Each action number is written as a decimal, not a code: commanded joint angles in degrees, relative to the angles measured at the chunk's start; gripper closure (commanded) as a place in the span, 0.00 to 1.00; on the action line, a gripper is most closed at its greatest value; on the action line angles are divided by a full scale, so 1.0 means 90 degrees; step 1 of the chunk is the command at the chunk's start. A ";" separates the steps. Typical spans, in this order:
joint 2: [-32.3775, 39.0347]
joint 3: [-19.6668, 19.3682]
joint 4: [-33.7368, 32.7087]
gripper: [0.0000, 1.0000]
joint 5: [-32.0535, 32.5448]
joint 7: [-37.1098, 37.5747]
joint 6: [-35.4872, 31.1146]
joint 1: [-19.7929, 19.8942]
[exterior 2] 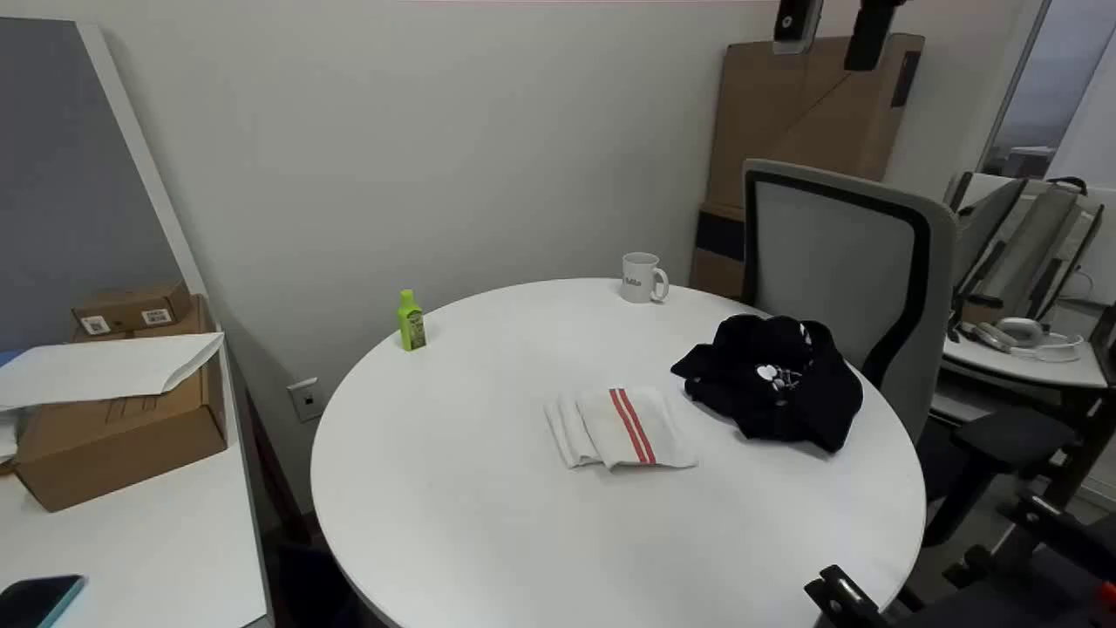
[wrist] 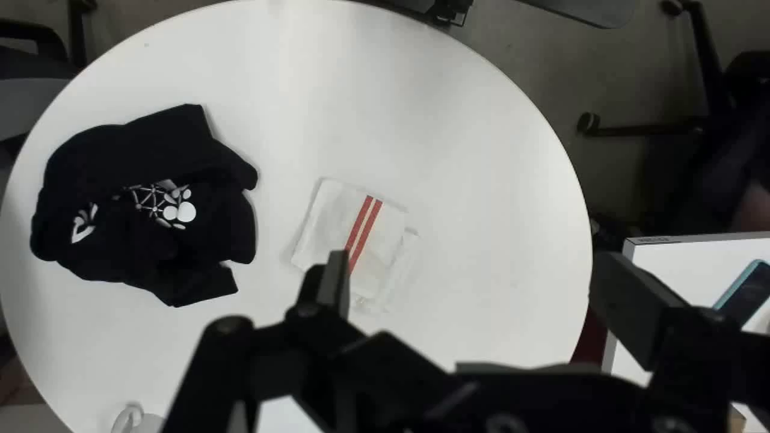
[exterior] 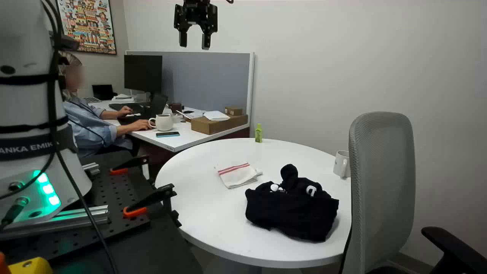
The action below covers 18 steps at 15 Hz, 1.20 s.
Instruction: Place the black shirt on the backrest of the grey chair
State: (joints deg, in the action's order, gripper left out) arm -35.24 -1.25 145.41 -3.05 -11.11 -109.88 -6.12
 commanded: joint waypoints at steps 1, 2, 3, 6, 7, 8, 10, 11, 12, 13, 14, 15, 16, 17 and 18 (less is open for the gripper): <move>0.0003 0.0030 -0.0012 0.00 -0.0017 -0.0013 0.0015 0.0033; 0.0003 0.0030 -0.0012 0.00 -0.0017 -0.0013 0.0015 0.0033; 0.0003 0.0030 -0.0012 0.00 -0.0017 -0.0013 0.0015 0.0033; 0.0203 0.0145 -0.0167 0.00 0.0117 0.0349 -0.0448 0.0183; 0.0296 0.0179 -0.0230 0.00 0.0114 0.0554 -0.0793 0.0252; 0.0472 0.0176 -0.0340 0.00 0.0018 0.0764 -0.1235 0.0306; 0.0908 0.0185 -0.0508 0.00 0.0014 0.1189 -0.2021 0.0472; 0.1061 0.0205 -0.0530 0.00 0.0022 0.1429 -0.2380 0.0558; 0.1253 0.0179 -0.0511 0.00 0.0039 0.1644 -0.2731 0.0677; 0.1399 0.0171 -0.0494 0.00 0.0042 0.1870 -0.3028 0.0779; 0.1515 0.0068 -0.0411 0.00 -0.0001 0.1988 -0.3255 0.0900; 0.1629 0.0035 -0.0360 0.00 -0.0011 0.2178 -0.3455 0.1015; 0.1711 -0.0043 -0.0222 0.00 -0.0015 0.2306 -0.3679 0.1156; 0.1816 -0.0080 -0.0152 0.00 0.0014 0.2493 -0.3829 0.1298; 0.1910 -0.0124 0.0008 0.00 0.0108 0.2684 -0.4035 0.1482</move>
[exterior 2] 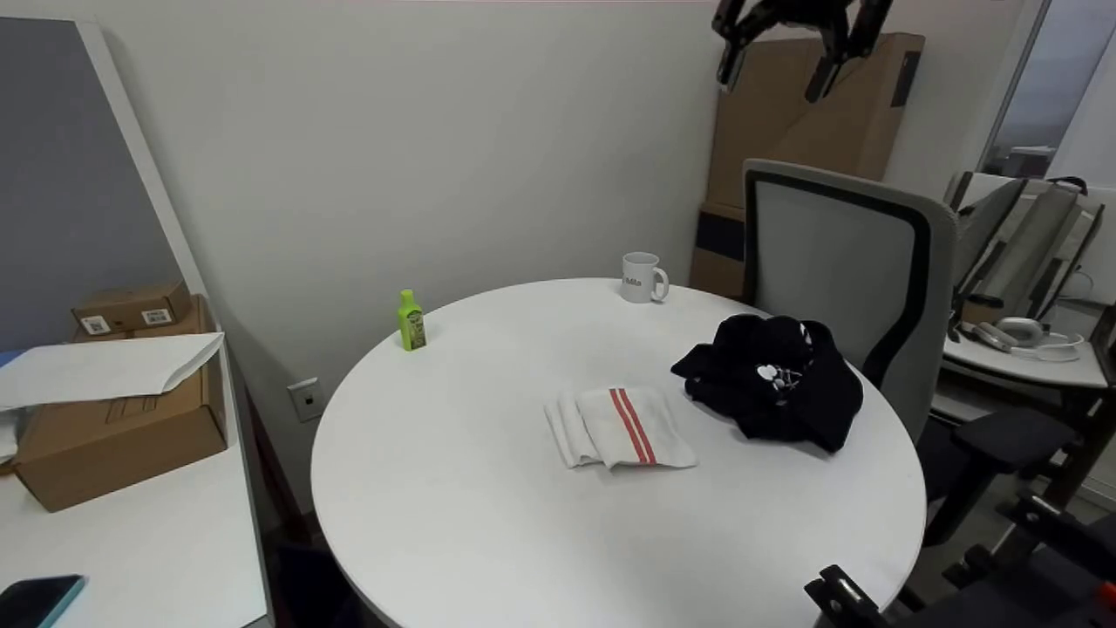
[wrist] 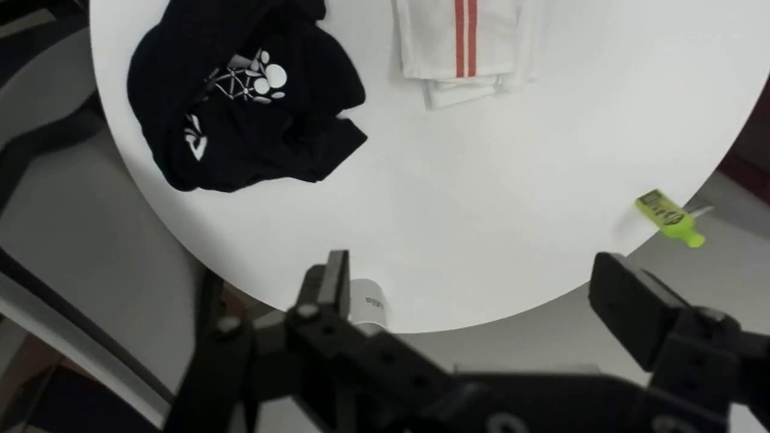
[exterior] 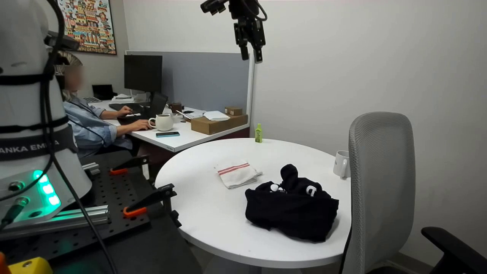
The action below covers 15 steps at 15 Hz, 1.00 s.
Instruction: Place the black shirt on the backrest of the grey chair
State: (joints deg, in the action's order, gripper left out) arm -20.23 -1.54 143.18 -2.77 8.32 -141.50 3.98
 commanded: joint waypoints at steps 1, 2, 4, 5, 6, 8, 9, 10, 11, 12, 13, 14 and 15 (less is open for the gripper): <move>0.0323 -0.0116 0.0386 0.00 0.0180 0.0739 -0.0699 0.0544; 0.0372 -0.0171 0.0551 0.00 0.0250 0.0909 -0.0891 0.0727; 0.0486 -0.0308 0.0849 0.00 0.0235 0.1192 -0.1283 0.1024; 0.0563 -0.0344 0.0995 0.00 0.0242 0.1381 -0.1502 0.1175; 0.0645 -0.0369 0.1146 0.00 0.0265 0.1593 -0.1695 0.1328; 0.0847 -0.0454 0.1378 0.00 0.0207 0.1773 -0.2062 0.1523; 0.0935 -0.0468 0.1467 0.00 0.0213 0.1864 -0.2203 0.1604; 0.1077 -0.0442 0.1534 0.00 0.0361 0.1996 -0.2391 0.1730; 0.1180 -0.0431 0.1571 0.00 0.0427 0.2095 -0.2514 0.1814; 0.1380 -0.0417 0.1526 0.00 0.0542 0.2163 -0.2652 0.1879; 0.1507 -0.0391 0.1497 0.00 0.0709 0.2273 -0.2768 0.1943; 0.1693 -0.0373 0.1355 0.00 0.0844 0.2327 -0.2844 0.1919; 0.1827 -0.0371 0.1268 0.00 0.0998 0.2416 -0.2909 0.1912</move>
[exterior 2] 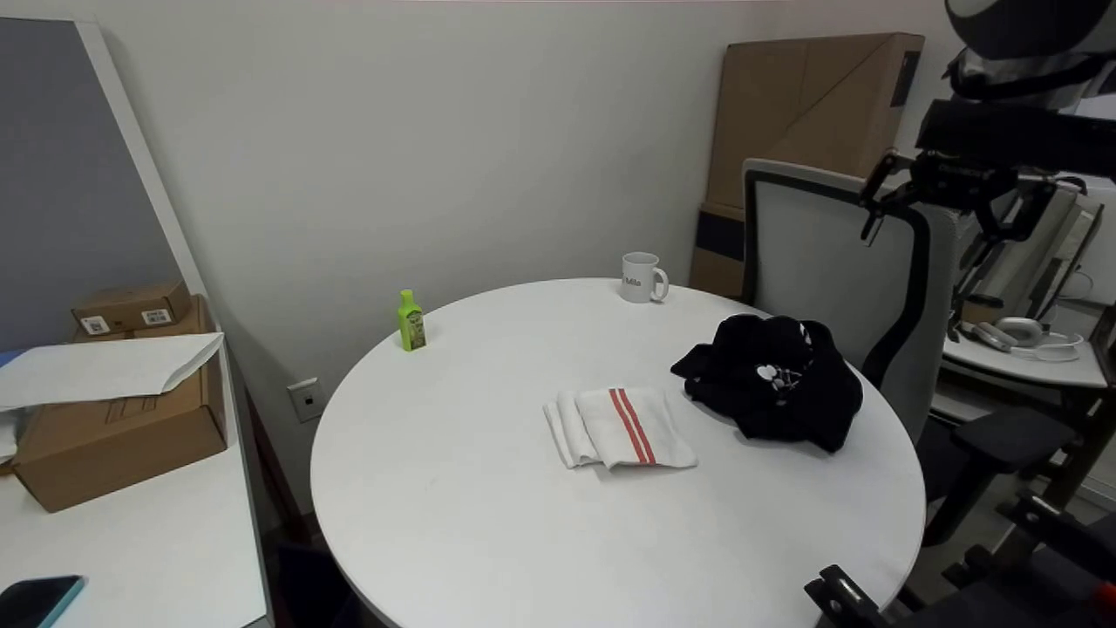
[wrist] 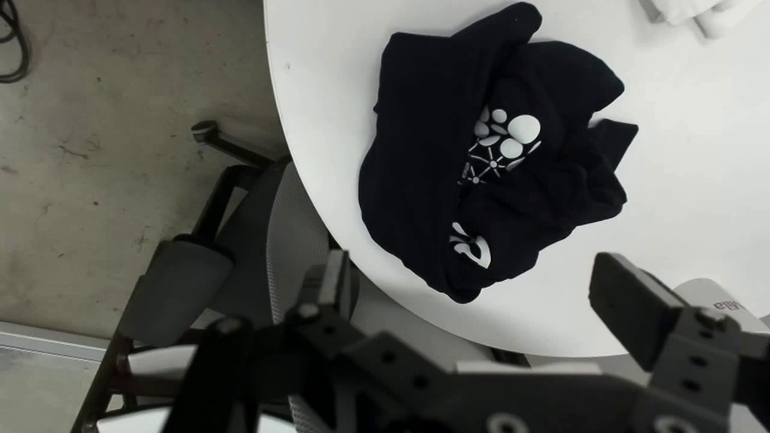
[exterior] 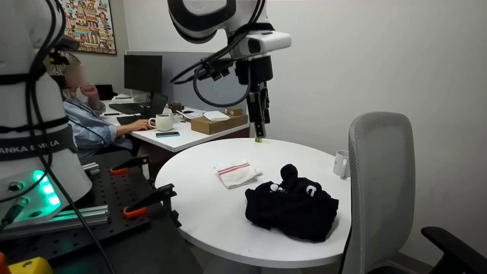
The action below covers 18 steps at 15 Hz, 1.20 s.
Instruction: Place the black shirt on the backrest of the grey chair
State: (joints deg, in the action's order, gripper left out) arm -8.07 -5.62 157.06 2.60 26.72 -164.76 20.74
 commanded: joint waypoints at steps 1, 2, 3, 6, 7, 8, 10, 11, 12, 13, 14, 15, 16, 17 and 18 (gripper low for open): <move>0.0683 0.0104 -0.0462 0.00 0.0614 0.0495 -0.0320 0.0016; 0.0854 0.0104 -0.0606 0.00 0.0889 0.0649 -0.0318 -0.0018; 0.1060 0.0090 -0.0785 0.00 0.1243 0.0856 -0.0275 -0.0065; 0.1579 0.0072 -0.1222 0.00 0.2040 0.1405 -0.0221 -0.0127; 0.1743 -0.0006 -0.1356 0.00 0.2311 0.1636 -0.0216 -0.0191; 0.1871 -0.0064 -0.1469 0.00 0.2546 0.1857 -0.0196 -0.0241; 0.2123 -0.0183 -0.1652 0.00 0.2957 0.2309 -0.0186 -0.0343; 0.2233 -0.0775 -0.1715 0.00 0.2826 0.2276 -0.0212 -0.0958; 0.2345 -0.0908 -0.1768 0.00 0.2821 0.2349 -0.0242 -0.1093; 0.2483 -0.1077 -0.1820 0.00 0.2708 0.2325 -0.0291 -0.1279; 0.2598 -0.1211 -0.1859 0.00 0.2594 0.2299 -0.0330 -0.1451; 0.2728 -0.1228 -0.1861 0.00 0.2349 0.2217 -0.0419 -0.1559; 0.2835 -0.1284 -0.1882 0.00 0.2194 0.2167 -0.0463 -0.1679; 0.2977 -0.1300 -0.1896 0.00 0.2001 0.2118 -0.0543 -0.1777; 0.3109 -0.1306 -0.1918 0.00 0.1789 0.2045 -0.0614 -0.1856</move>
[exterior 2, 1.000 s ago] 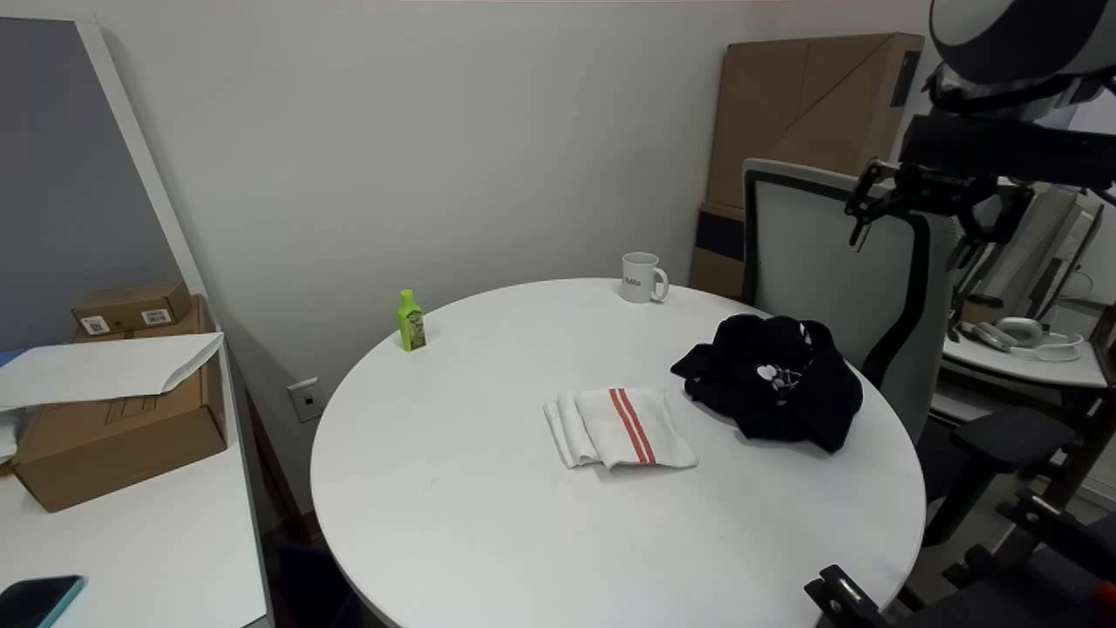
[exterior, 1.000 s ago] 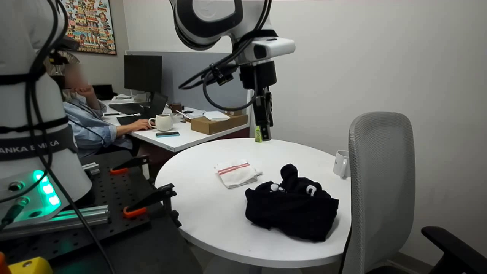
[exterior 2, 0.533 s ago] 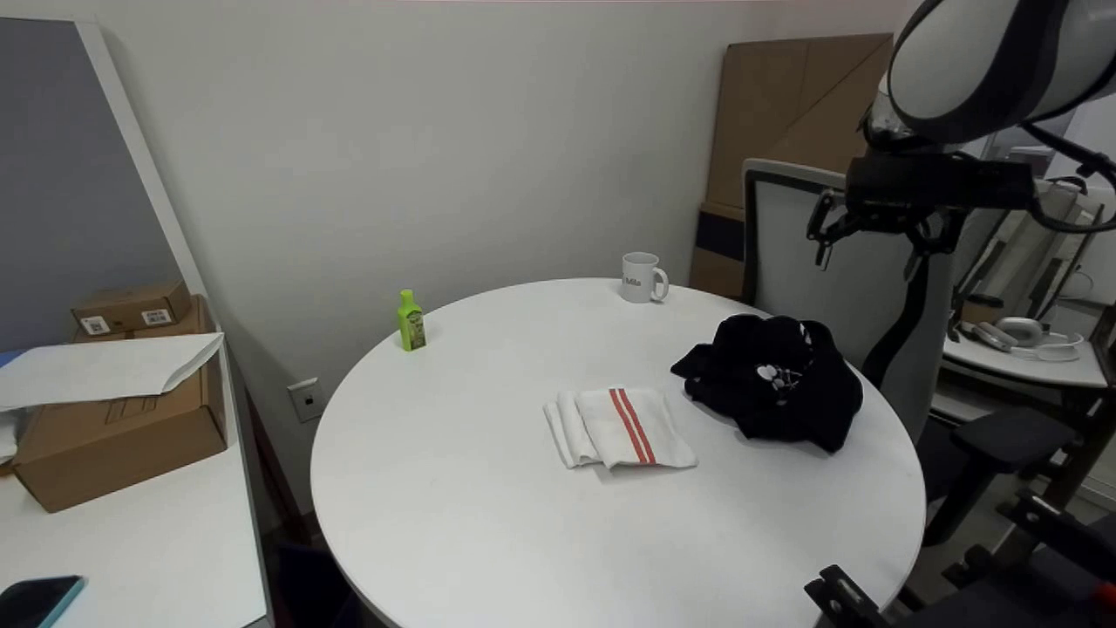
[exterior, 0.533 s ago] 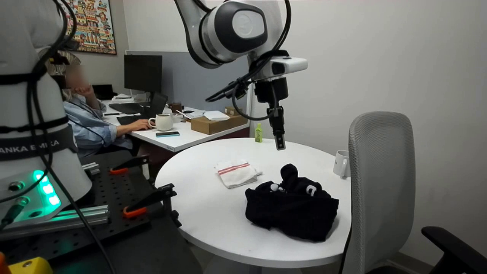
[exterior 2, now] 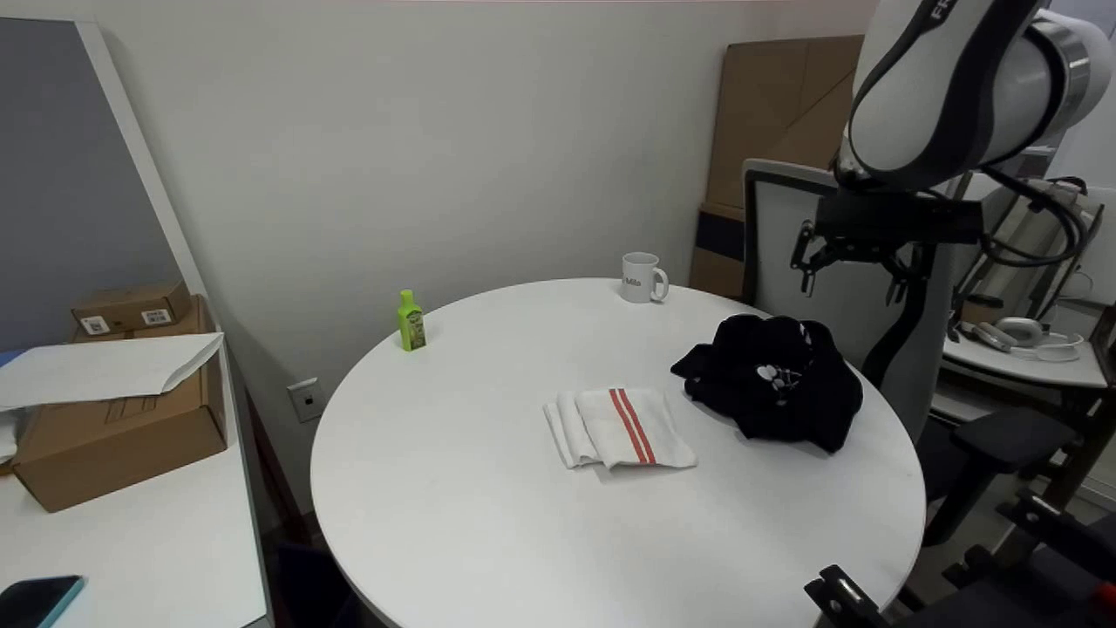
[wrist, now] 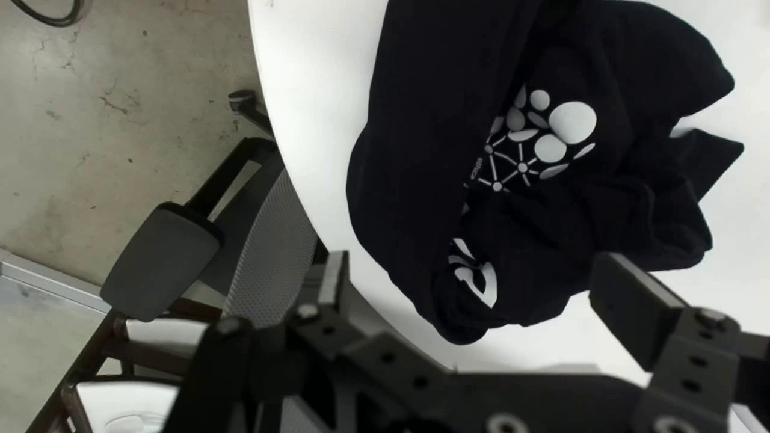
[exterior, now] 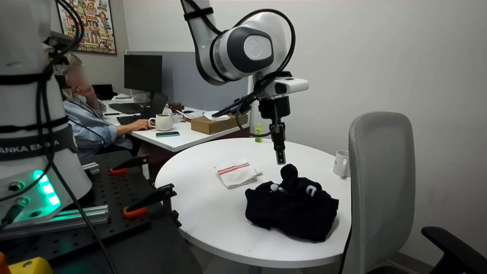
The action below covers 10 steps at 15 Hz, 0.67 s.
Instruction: Place the black shirt on the backrest of the grey chair
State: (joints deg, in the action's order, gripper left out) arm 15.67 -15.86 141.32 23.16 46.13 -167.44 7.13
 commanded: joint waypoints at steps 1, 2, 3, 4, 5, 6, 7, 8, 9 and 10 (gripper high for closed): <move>0.0638 -0.0150 -0.0195 0.00 -0.0738 -0.0197 -0.0412 -0.0401; 0.0766 -0.0141 -0.0228 0.00 -0.0970 -0.0279 -0.0469 -0.0460; 0.0908 -0.0140 -0.0268 0.00 -0.1176 -0.0354 -0.0543 -0.0517; 0.1023 -0.0135 -0.0298 0.00 -0.1380 -0.0443 -0.0603 -0.0566; 0.1140 -0.0149 -0.0344 0.00 -0.1558 -0.0531 -0.0646 -0.0600; 0.1249 -0.0147 -0.0381 0.00 -0.1740 -0.0631 -0.0695 -0.0626; 0.1352 -0.0099 -0.0421 0.00 -0.1946 -0.0751 -0.0730 -0.0601; 0.1444 -0.0030 -0.0464 0.00 -0.2146 -0.0878 -0.0747 -0.0565; 0.1552 0.0017 -0.0514 0.00 -0.2317 -0.1010 -0.0775 -0.0550; 0.1639 0.0050 -0.0564 0.00 -0.2477 -0.1137 -0.0789 -0.0544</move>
State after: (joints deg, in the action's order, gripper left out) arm 27.12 -15.95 138.31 5.73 40.02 -172.73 2.53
